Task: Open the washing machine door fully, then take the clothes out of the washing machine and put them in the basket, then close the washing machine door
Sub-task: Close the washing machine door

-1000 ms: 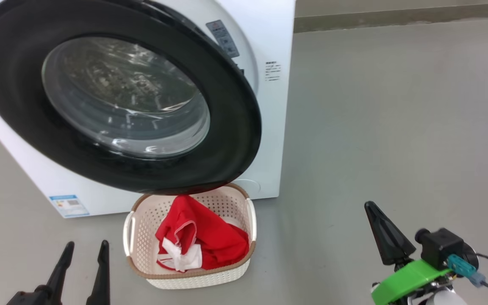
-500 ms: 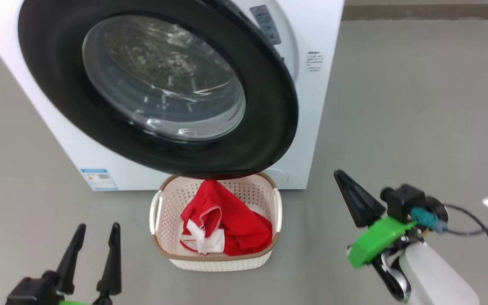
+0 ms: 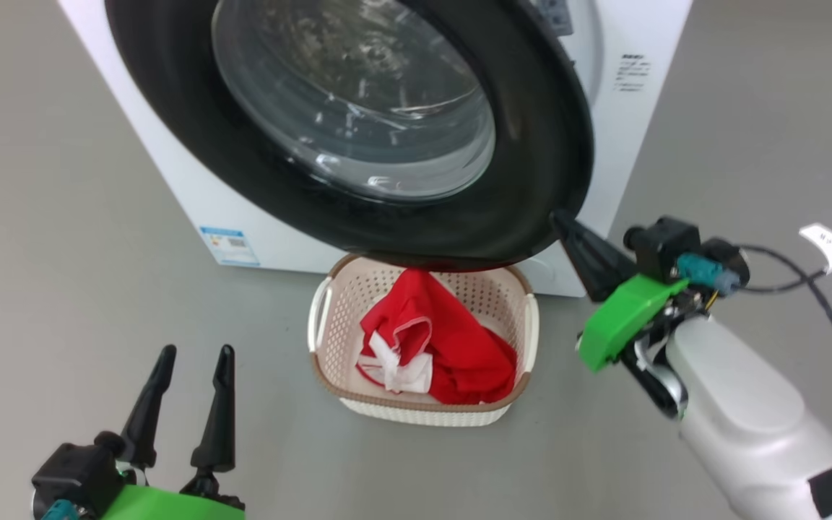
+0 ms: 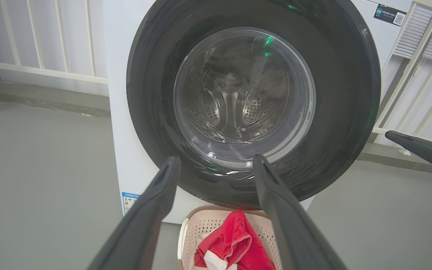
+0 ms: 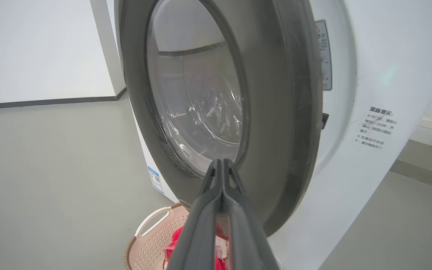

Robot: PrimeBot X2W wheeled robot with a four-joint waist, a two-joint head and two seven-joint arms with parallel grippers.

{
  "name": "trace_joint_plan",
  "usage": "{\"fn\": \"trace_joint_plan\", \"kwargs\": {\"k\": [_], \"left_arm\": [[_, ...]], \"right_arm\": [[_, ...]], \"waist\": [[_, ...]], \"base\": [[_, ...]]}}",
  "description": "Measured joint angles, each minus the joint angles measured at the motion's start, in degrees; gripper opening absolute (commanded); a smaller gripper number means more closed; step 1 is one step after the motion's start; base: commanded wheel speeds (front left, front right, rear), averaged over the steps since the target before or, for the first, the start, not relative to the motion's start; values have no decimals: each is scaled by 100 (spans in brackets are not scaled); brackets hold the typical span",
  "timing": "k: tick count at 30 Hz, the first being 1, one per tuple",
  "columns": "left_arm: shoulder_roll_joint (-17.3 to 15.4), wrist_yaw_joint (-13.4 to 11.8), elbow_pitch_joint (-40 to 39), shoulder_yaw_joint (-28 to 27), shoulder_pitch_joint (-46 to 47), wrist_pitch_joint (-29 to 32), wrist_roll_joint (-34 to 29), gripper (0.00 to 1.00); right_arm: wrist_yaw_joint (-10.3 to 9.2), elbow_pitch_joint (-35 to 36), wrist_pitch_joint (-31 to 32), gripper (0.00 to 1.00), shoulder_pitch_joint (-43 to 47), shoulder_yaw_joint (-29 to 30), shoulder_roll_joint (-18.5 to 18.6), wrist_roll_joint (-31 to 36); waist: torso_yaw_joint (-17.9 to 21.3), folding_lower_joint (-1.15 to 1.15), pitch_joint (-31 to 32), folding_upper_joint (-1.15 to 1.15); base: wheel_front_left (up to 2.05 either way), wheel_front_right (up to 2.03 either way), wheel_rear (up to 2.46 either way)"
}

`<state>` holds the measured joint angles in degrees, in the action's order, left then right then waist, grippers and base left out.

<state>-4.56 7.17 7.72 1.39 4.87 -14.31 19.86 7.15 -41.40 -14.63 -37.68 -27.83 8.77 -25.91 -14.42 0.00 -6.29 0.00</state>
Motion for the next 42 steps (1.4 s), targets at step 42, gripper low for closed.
{"fn": "trace_joint_plan", "kwargs": {"k": [42], "left_arm": [[169,0,-153,359,768,0,-97,100]], "right_arm": [[87,-1419,0,0,-2723,831,410,-77]], "waist": [[-743,0,-1294,0]], "base": [[0,0,0]]}}
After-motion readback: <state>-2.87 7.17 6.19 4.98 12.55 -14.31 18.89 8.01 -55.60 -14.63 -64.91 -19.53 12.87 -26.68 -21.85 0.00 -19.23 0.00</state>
